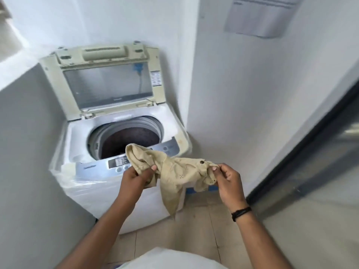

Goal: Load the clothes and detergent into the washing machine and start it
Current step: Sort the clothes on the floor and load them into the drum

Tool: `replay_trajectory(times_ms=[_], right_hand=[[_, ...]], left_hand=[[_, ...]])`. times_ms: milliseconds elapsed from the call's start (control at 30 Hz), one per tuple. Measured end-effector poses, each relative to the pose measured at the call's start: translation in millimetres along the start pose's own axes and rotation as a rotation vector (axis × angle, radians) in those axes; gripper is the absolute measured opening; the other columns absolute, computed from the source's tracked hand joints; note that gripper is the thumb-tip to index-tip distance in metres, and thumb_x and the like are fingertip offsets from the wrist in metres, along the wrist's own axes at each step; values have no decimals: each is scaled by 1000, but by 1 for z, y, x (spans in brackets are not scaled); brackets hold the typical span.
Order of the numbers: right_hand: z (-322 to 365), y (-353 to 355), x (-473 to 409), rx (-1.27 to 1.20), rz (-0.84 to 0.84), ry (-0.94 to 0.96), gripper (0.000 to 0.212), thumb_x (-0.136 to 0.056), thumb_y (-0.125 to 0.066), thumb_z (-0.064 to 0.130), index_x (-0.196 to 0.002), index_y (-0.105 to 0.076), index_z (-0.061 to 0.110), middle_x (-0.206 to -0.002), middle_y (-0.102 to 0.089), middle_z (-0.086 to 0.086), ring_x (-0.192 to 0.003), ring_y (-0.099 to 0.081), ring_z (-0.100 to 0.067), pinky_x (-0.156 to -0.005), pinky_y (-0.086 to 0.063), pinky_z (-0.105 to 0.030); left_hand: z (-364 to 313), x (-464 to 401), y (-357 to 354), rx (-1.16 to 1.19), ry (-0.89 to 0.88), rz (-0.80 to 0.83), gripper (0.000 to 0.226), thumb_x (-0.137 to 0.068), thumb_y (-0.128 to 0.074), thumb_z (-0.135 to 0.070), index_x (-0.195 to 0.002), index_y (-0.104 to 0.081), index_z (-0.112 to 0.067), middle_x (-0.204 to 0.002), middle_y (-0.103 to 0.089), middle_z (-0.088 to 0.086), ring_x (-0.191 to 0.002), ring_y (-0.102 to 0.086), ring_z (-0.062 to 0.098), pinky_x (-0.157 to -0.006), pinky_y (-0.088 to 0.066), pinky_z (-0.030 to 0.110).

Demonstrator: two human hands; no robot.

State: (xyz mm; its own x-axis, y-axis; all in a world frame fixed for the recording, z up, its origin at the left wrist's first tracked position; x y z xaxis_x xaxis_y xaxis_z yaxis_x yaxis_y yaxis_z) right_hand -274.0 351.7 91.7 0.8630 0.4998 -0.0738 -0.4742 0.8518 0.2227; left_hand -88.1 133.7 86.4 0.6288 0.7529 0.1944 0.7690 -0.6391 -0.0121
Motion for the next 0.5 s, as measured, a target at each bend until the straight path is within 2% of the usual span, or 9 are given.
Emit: replay_trajectory(times_ms=[100, 200, 300, 367, 433, 500], right_hand=[[14, -42, -24, -14, 42, 27, 29, -97, -55, 31, -84, -63, 7, -78, -59, -24, -69, -51, -19, -62, -47, -39], [22, -73, -47, -28, 105, 47, 19, -102, -52, 20, -93, -67, 13, -83, -68, -6, -82, -65, -20, -76, -56, -49], [22, -90, -76, -27, 146, 43, 18, -102, -51, 18, -97, -68, 17, -91, -71, 2, -92, -67, -23, -84, -57, -55], [18, -102, -103, -45, 153, 45, 18, -102, -53, 26, -94, -68, 21, -90, -70, -2, -90, -66, -29, -82, -55, -61], [17, -117, -133, -71, 155, 31, 25, -93, -53, 42, -89, -68, 23, -87, -69, -6, -88, -64, -37, -79, -53, -65], [19, -138, -164, -114, 196, 18, 30, -88, -52, 48, -88, -68, 22, -88, -70, -8, -89, -65, -37, -79, -53, -65]], left_hand=[[-4, -24, 29, 46, 19, -71, 12, -92, -70, -15, -103, -71, -10, -98, -77, 10, -94, -73, 27, -83, -60, 45], [-2, -46, 54, 92, 40, -157, 18, -89, -75, -22, -101, -71, -9, -101, -73, 20, -94, -71, 32, -84, -58, 50], [5, -63, 70, 143, 65, -252, 15, -92, -72, -22, -98, -70, -9, -90, -76, 10, -85, -72, 27, -79, -60, 47], [7, -73, 78, 176, 79, -315, 14, -93, -69, -22, -98, -71, -9, -86, -76, 5, -82, -72, 21, -78, -61, 45], [5, -84, 83, 175, 84, -355, 14, -93, -69, -22, -100, -72, -11, -90, -77, 5, -87, -73, 23, -79, -61, 45], [-3, -97, 92, 157, 75, -417, 17, -91, -71, -25, -103, -71, -13, -93, -77, 7, -90, -73, 27, -78, -62, 46]])
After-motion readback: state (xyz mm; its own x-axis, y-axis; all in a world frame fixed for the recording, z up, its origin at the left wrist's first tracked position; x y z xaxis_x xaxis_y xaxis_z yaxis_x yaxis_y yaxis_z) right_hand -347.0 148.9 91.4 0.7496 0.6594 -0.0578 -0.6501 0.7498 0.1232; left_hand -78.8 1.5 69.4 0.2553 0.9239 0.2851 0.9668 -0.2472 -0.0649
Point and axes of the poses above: each hand's wrist, its own x-axis away from the middle knuckle, its own y-axis out of the back of the hand, z = x × y, the point moved 6 cm from there along -x, towards the middle knuckle
